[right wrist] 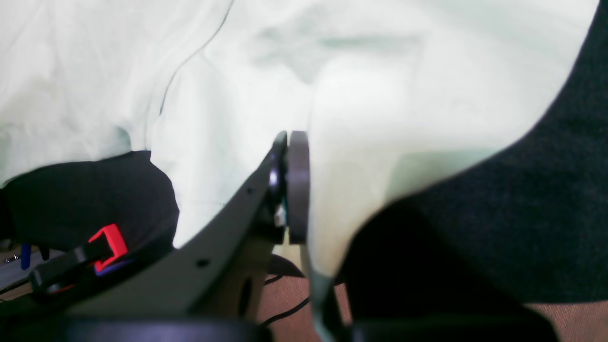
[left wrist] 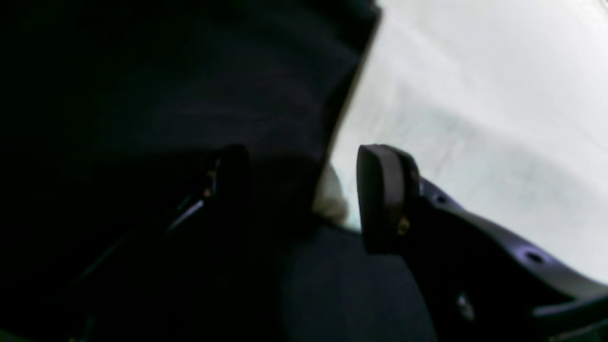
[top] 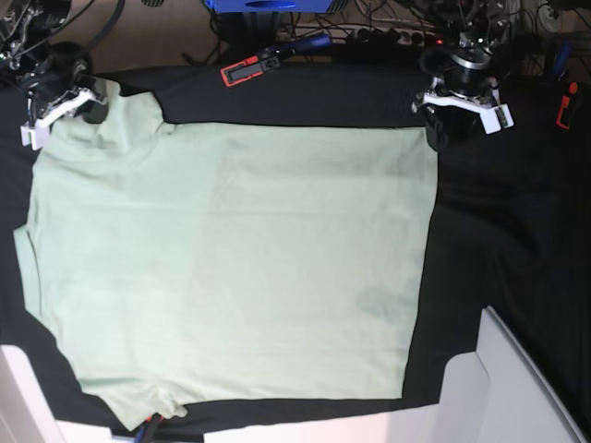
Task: Fold the T-shirt properly
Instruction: 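Lower both grippers and pinch the shirt edge at each corner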
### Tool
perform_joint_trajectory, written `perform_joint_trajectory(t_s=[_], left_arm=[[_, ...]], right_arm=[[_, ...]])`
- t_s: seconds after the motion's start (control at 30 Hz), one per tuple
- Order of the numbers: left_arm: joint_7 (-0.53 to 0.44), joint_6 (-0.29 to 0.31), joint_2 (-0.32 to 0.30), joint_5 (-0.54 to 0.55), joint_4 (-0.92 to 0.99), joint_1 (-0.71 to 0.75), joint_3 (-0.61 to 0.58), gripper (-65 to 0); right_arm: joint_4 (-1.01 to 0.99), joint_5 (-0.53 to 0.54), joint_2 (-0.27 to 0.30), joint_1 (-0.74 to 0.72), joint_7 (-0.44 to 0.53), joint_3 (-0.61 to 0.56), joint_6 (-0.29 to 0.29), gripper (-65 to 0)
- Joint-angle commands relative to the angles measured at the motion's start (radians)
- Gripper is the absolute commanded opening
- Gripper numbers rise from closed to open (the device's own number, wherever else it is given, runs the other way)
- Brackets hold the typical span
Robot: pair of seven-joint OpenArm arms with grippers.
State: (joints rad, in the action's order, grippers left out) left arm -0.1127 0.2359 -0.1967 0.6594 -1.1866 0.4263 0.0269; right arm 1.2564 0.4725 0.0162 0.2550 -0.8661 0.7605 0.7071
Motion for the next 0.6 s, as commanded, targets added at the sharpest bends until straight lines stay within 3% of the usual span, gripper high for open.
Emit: perform_joint_trajectory(t_s=[0.0, 0.5, 0.57], left_arm=[[0.001, 0.001, -0.008, 0.004, -0.005, -0.001, -0.011, -29.6], [0.001, 0.001, -0.007, 0.006, 0.0, -0.022, -0.149, -30.2], [0.001, 0.001, -0.007, 0.006, 0.0, -0.022, -0.149, -32.9]], right_arm=[[0.001, -0.051, 0.001, 0.011, -0.049, -0.005, -0.009, -65.0], [-0.004, -0.051, 0.001, 0.011, -0.046, -0.005, -0.009, -65.0], [-0.004, -0.053, 0.001, 0.011, -0.046, -0.005, -0.009, -65.0]])
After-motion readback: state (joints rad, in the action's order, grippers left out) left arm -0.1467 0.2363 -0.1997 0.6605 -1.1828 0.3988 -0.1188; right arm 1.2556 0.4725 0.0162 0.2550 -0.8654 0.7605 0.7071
